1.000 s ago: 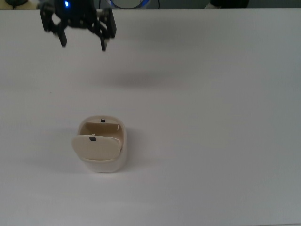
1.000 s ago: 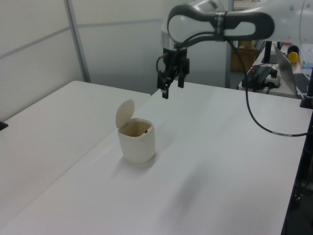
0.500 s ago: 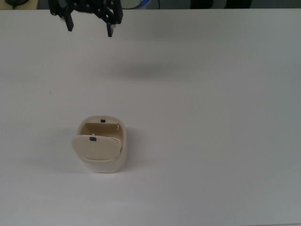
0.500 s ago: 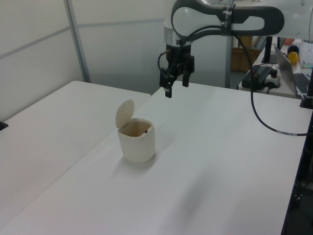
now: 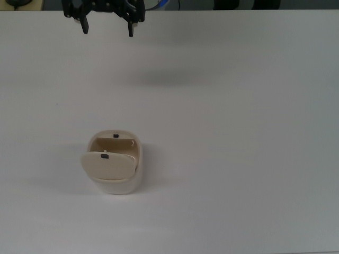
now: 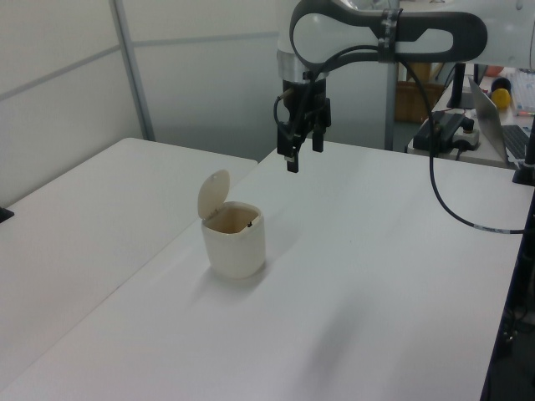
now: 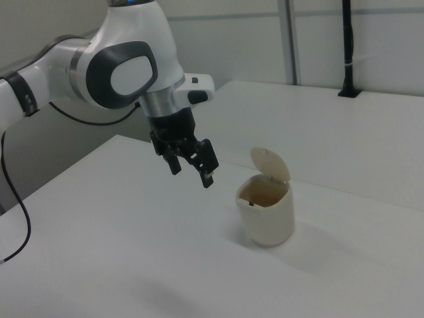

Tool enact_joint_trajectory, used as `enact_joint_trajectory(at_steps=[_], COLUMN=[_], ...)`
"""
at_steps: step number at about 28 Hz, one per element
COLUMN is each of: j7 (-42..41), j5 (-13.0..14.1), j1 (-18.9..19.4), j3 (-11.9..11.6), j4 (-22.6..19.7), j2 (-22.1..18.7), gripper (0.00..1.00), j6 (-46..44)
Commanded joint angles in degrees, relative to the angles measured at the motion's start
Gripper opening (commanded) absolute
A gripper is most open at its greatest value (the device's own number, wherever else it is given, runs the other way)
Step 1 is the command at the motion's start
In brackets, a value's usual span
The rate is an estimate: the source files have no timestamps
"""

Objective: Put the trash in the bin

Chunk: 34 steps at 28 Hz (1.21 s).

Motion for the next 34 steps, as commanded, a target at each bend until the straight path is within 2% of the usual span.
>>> enact_joint_trajectory(at_steps=[1, 10, 34], j7=[-1.3, -1.3, -1.3], j5=[-0.7, -1.0, -1.0], j1=[0.1, -0.1, -0.1], j3=[-0.5, -1.9, -2.0], j4=[-1.2, -1.2, -1.3], j2=[-2.2, -1.5, -0.8], gripper=[1.0, 1.0, 1.0], j6=[-2.4, -1.8, -1.6])
